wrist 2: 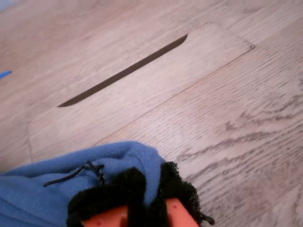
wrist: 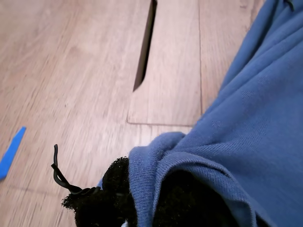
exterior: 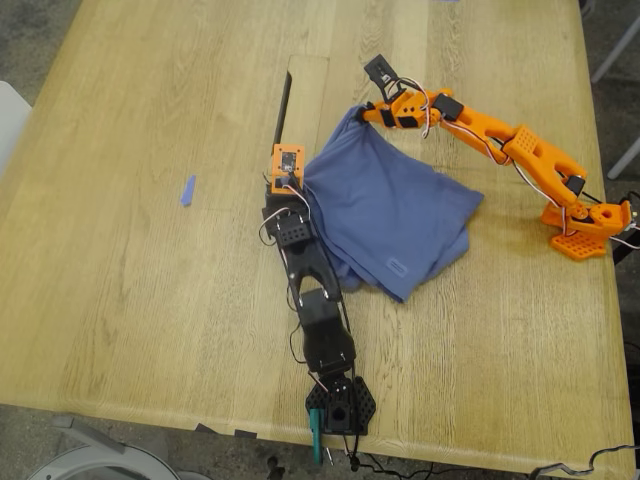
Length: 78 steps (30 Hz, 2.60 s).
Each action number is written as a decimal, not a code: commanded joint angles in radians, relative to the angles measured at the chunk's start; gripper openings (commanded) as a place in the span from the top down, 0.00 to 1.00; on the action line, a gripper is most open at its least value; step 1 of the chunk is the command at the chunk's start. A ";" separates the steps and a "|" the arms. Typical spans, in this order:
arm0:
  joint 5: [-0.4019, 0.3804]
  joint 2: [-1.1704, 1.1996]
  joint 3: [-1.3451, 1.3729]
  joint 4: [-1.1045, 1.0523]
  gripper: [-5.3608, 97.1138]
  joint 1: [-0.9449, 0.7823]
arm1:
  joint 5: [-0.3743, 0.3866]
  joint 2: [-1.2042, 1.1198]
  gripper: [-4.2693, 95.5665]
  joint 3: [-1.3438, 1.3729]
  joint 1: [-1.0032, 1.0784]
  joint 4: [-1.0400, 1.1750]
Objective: Fold a T-shirt
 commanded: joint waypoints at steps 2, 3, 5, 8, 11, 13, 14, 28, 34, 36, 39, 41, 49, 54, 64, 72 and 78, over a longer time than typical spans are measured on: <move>-0.018 -0.071 -0.238 -0.143 0.95 -0.150 | -0.002 -0.012 0.95 -0.002 0.101 -0.147; -0.018 -0.098 -0.268 -0.163 0.95 -0.150 | 0.002 -0.026 0.95 -0.006 0.103 -0.172; -0.018 -0.147 -0.322 -0.202 0.95 -0.150 | 0.005 -0.049 0.95 -0.012 0.106 -0.232; -0.011 -0.196 -0.367 -0.264 0.95 -0.155 | 0.006 -0.086 0.95 -0.032 0.110 -0.313; -0.006 -0.210 -0.370 -0.296 0.95 -0.158 | 0.006 -0.129 0.95 -0.078 0.118 -0.344; -0.006 -0.225 -0.374 -0.331 0.95 -0.161 | 0.006 -0.147 0.95 -0.092 0.123 -0.380; -0.008 -0.238 -0.387 -0.353 0.95 -0.164 | 0.003 -0.153 0.95 -0.095 0.127 -0.394; -0.040 -0.304 -0.621 -0.356 0.95 -0.160 | -0.005 -0.241 0.95 -0.328 0.184 -0.425; -0.054 -0.141 -0.615 -0.038 0.95 -0.126 | -0.003 -0.103 0.95 -0.328 0.193 -0.147; -0.052 -0.097 -0.624 0.052 0.95 -0.117 | -0.003 -0.049 0.95 -0.327 0.193 -0.031; -0.046 -0.025 -0.626 0.181 0.95 -0.107 | -0.009 0.037 0.95 -0.327 0.189 0.161; -0.043 0.018 -0.634 0.276 0.95 -0.103 | -0.012 0.091 0.95 -0.327 0.186 0.282; -0.044 0.129 -0.690 0.617 0.95 -0.086 | -0.014 0.311 0.95 -0.249 0.183 0.663; -0.054 0.190 -0.710 0.784 0.95 -0.043 | -0.006 0.423 0.96 -0.202 0.163 0.873; -0.061 0.316 -0.730 1.173 0.95 0.048 | 0.002 0.614 0.96 -0.008 0.141 1.051; -0.078 0.368 -0.723 1.385 0.95 0.086 | 0.014 0.850 0.96 0.388 0.097 1.051; -0.098 0.377 -0.661 1.376 0.95 0.126 | 0.020 0.942 0.96 0.578 0.066 1.000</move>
